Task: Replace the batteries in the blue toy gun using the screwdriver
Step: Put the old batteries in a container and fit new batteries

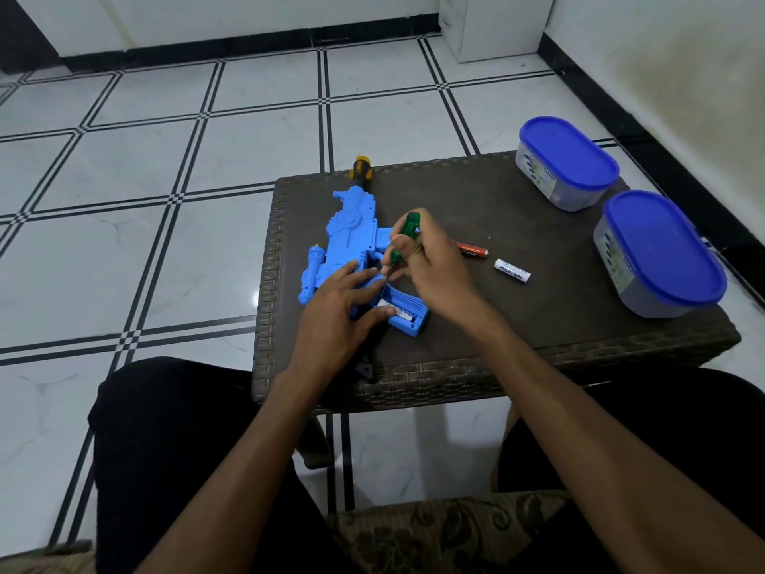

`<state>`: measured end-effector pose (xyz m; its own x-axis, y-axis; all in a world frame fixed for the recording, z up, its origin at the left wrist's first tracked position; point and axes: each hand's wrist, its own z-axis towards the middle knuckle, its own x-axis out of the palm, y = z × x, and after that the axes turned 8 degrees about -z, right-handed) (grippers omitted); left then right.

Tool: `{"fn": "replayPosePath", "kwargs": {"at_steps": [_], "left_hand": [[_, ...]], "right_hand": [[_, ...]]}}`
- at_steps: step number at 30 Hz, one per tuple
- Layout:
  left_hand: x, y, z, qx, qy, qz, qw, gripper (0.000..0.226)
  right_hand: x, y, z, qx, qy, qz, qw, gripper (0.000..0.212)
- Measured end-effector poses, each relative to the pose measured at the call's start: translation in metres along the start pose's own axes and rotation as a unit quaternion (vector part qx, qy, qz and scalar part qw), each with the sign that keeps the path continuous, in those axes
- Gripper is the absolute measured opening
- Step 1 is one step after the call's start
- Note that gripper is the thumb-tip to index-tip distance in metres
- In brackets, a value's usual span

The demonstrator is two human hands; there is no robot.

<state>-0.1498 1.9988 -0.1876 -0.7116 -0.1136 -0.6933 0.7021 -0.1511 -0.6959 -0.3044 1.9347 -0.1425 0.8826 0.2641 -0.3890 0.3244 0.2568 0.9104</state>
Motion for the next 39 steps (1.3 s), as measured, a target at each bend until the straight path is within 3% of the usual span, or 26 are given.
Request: {"fn": "replayPosePath", "kwargs": {"at_steps": [11,16,21,24,33,36,39], "left_hand": [[-0.003,-0.005,-0.002,-0.021,-0.037,-0.046,0.998,0.032],[-0.004,-0.006,0.001,0.001,-0.035,-0.003,0.999,0.016],[-0.015,-0.009,0.009,0.046,0.006,0.073,0.996,0.029],[-0.023,-0.009,0.008,0.072,0.024,0.121,0.990,0.035],[-0.033,-0.022,0.012,0.175,0.063,0.208,0.960,0.018],[-0.033,-0.025,0.014,0.165,0.064,0.194,0.965,0.016],[-0.029,-0.026,0.012,0.103,0.067,0.164,0.979,0.019]], "right_hand": [[-0.013,0.004,-0.005,0.026,-0.028,0.129,0.991,0.011],[-0.024,0.002,-0.012,0.032,-0.060,0.156,0.985,0.011],[-0.048,-0.002,-0.019,0.058,-0.146,0.156,0.975,0.013],[-0.047,-0.003,-0.023,0.061,-0.139,0.156,0.976,0.013],[-0.027,-0.004,-0.030,0.059,-0.122,0.168,0.976,0.012],[-0.027,-0.004,-0.032,0.057,-0.129,0.177,0.974,0.012],[-0.026,-0.003,-0.033,0.057,-0.143,0.193,0.969,0.011]]}}
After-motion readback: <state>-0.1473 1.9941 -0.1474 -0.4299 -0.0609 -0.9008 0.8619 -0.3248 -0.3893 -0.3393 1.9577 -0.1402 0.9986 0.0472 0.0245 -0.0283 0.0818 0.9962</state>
